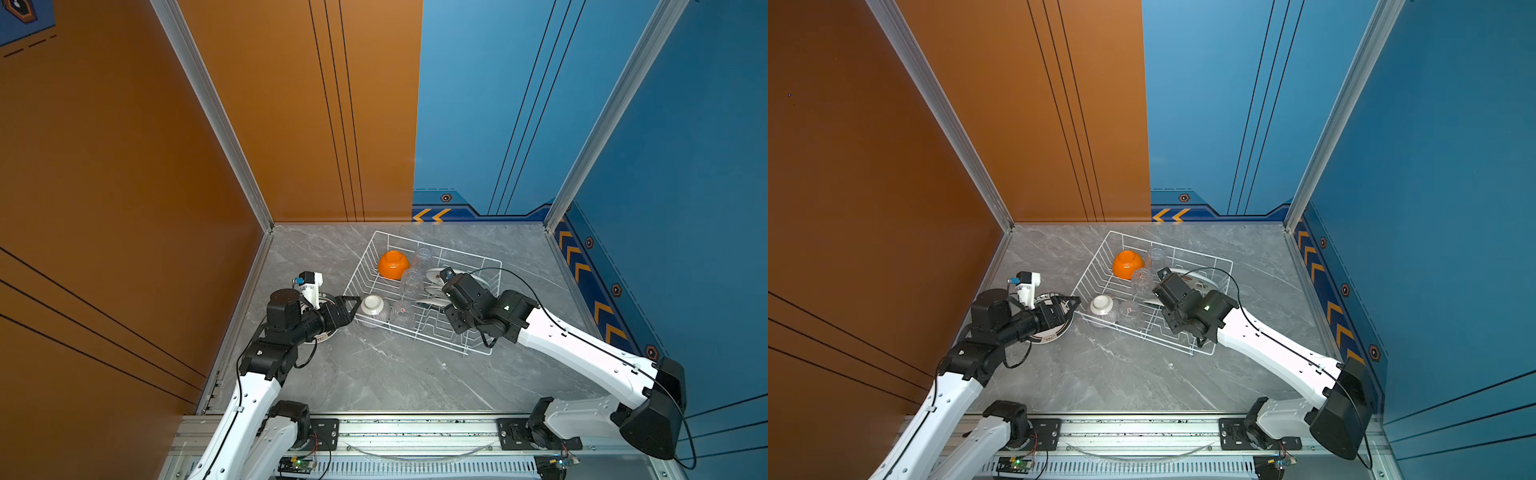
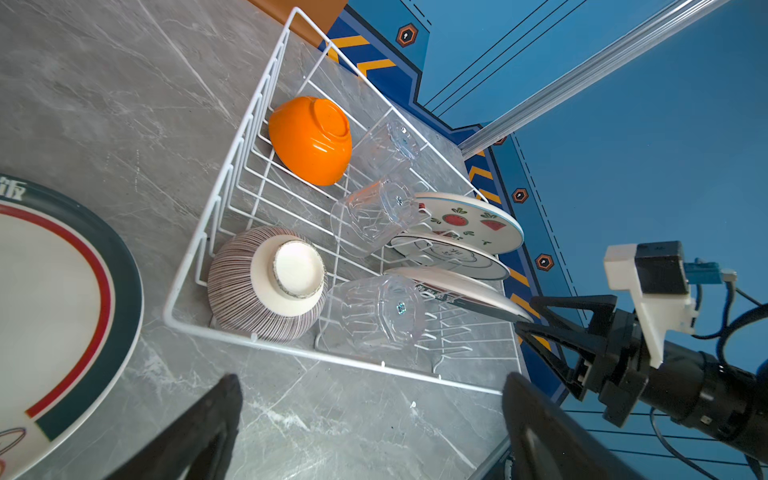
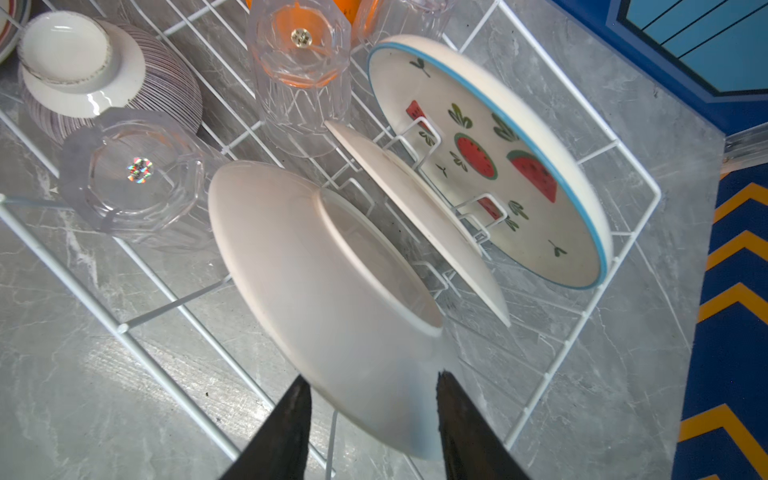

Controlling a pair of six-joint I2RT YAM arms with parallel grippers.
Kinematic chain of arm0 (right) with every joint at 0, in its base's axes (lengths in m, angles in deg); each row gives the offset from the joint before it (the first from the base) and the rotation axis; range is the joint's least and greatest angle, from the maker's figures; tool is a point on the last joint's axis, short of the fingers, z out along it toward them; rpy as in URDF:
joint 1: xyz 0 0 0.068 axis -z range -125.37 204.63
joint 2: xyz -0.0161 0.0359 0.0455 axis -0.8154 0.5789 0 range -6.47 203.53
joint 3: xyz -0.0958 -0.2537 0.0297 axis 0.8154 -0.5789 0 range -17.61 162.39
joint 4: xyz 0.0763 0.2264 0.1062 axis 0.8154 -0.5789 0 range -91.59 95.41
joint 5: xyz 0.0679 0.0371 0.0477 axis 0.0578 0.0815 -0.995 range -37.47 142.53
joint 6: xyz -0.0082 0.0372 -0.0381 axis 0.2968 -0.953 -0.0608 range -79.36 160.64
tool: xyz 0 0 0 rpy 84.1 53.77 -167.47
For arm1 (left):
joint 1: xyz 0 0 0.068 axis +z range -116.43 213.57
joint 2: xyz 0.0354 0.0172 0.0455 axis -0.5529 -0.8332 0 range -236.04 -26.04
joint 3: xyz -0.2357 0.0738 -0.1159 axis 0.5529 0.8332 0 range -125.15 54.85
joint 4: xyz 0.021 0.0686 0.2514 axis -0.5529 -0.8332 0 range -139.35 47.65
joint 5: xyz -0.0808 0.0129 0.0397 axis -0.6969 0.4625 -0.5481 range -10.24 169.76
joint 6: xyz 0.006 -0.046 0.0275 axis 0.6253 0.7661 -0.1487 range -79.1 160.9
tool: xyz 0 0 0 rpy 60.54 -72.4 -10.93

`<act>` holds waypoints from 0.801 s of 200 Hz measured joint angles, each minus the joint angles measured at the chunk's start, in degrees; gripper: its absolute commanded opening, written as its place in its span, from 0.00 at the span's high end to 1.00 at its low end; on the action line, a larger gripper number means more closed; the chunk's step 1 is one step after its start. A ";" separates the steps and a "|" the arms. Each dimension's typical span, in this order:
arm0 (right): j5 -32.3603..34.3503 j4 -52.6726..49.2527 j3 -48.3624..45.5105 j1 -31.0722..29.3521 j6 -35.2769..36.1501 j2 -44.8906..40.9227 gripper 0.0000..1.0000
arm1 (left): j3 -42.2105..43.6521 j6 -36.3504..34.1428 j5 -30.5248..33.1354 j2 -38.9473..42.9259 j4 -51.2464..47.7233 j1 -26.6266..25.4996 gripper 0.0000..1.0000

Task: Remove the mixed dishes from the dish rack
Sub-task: 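Reach the right gripper to the next green-rimmed plate while the left gripper returns, then grasp the green-rimmed plate edge with the right gripper and tilt it upright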

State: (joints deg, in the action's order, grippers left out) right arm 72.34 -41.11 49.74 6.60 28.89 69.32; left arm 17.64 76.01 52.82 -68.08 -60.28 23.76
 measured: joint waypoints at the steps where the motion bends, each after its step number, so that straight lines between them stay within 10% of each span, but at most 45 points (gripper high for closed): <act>1: 0.02 0.00 0.02 0.00 -0.04 0.04 0.54 | 0.00 0.00 0.07 0.00 0.00 -0.11 0.02; 160: 18.01 -2.86 2.40 -5.68 6.03 8.57 0.84 | -1.66 -0.83 15.06 -5.16 0.79 -10.62 0.02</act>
State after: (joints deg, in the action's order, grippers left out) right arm 90.35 -43.97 52.15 0.92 34.92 77.89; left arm 15.98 75.18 67.88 -73.24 -59.49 13.14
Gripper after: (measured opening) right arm 0.216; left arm 0.981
